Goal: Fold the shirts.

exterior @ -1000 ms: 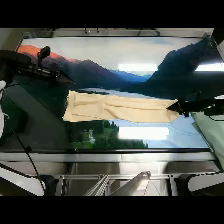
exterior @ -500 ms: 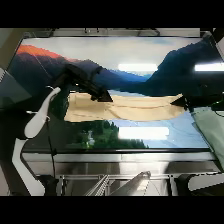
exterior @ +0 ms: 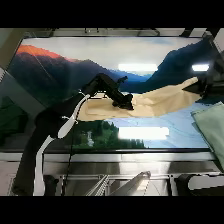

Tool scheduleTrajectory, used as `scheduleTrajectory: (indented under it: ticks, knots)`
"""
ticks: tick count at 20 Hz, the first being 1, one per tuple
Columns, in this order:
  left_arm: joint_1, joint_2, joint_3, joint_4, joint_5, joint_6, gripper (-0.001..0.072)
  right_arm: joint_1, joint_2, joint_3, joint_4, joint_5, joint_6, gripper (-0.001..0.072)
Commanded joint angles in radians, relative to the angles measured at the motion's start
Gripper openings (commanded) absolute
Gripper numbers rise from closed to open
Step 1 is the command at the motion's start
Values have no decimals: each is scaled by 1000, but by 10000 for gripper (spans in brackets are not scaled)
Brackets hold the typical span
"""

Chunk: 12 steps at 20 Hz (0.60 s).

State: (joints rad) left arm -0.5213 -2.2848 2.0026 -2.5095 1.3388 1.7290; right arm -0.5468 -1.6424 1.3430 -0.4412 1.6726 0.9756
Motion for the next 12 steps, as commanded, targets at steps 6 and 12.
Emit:
scheduleTrajectory:
  ticks: [6,12]
  knots:
    - [76,120,76,-160,177,57,12,229,54,17,106,-11,85,21]
    - [397,538,-30,-101,389,109,12,703,36,18,118,-445,126,21]
